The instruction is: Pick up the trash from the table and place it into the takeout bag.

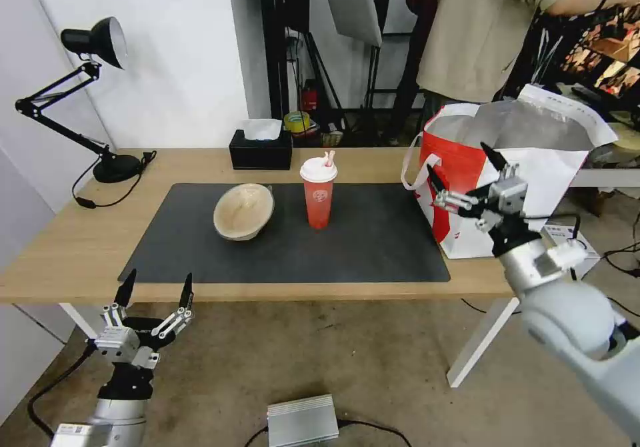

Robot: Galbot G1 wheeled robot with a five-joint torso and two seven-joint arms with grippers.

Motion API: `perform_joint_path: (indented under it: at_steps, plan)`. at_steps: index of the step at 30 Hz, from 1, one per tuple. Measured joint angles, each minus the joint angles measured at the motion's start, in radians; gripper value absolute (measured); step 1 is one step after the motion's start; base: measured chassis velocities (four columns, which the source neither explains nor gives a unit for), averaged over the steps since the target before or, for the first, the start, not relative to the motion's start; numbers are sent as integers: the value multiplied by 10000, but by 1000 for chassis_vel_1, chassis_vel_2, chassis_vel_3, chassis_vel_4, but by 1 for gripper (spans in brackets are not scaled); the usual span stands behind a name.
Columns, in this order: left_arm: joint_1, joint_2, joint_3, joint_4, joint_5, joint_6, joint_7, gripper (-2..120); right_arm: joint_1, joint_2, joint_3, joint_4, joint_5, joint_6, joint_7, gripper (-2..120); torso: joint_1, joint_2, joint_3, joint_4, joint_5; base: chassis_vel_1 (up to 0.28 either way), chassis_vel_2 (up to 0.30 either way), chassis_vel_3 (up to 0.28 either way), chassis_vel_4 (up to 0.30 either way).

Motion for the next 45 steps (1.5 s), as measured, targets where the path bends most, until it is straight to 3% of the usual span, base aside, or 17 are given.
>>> perform_joint_path:
  at_steps: [13,21,45]
  plan:
    - [49,-323,36,-190,364,-176,12,100,-1793,2226,825,320,-1814,261,-382,100,0,0,1,1,0,0,0,0,0]
    - [53,-322,24,-269,430,-183,17,100,-2656,3131,918,467,-2601,378,-561,100,0,0,0,1,0,0,0,0,0]
    - [27,-164,-122,-382,466,-200,22,100,-4801,4156,1660,1259,-3935,108,-1071,100,0,0,0,1,1,0,0,0,0]
